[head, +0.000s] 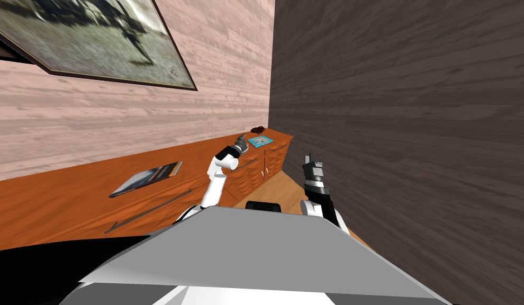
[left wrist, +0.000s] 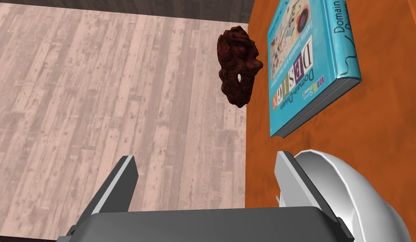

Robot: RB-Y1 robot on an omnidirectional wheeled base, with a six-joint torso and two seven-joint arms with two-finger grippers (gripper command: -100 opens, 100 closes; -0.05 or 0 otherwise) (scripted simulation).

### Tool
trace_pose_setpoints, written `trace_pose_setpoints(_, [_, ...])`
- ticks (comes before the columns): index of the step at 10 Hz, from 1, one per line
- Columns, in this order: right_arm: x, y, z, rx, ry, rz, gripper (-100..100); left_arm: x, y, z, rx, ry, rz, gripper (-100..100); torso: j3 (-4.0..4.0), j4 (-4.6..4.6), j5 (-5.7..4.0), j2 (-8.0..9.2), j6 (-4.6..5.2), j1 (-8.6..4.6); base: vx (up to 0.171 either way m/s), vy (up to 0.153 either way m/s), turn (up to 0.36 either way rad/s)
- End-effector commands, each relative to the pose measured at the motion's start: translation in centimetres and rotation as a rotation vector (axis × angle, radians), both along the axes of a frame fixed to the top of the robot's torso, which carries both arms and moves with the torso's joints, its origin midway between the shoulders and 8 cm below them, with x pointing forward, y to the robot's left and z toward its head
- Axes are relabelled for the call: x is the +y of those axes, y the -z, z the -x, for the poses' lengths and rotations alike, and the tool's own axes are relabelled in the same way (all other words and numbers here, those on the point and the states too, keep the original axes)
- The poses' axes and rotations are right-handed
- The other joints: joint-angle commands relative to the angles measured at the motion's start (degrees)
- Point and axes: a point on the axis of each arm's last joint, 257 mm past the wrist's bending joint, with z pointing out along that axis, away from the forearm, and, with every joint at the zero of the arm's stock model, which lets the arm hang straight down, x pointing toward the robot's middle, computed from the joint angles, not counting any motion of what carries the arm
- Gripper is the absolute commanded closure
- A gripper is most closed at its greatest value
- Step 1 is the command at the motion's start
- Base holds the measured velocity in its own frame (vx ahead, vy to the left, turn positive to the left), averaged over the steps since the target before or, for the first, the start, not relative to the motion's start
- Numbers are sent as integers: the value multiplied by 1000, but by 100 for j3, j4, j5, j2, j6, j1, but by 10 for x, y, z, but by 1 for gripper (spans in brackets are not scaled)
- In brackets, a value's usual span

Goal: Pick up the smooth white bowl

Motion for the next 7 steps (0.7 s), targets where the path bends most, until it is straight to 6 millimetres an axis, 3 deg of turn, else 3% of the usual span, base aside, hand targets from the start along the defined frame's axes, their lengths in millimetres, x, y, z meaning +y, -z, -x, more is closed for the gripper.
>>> trace_pose_setpoints(1, [0, 0, 0, 0, 0, 0, 0, 0, 3, 1, 21, -1, -3, -100, 0, 0, 0, 0, 0, 0, 0, 0, 0])
trace_pose_setpoints(2, [0, 0, 0, 0, 0, 0, 0, -7, -2, -7, 39, 13, 9, -100, -1, 0, -1, -2, 0, -2, -20, 10, 1])
trace_pose_setpoints(4, [0, 0, 0, 0, 0, 0, 0, -6, 11, -8, 88, 9, 1, -100, 2, 1, 0, 3, 0, 0, -16, 8, -4])
trace_pose_setpoints(5, [0, 0, 0, 0, 0, 0, 0, -13, 4, -15, 101, 23, 13, -100, 0, 0, 0, 0, 0, -1, -19, 15, 1])
trace_pose_setpoints(7, [0, 0, 0, 0, 0, 0, 0, -12, 18, -15, 153, 17, 4, -100, 1, 1, 0, 2, 0, 1, -14, 8, -4])
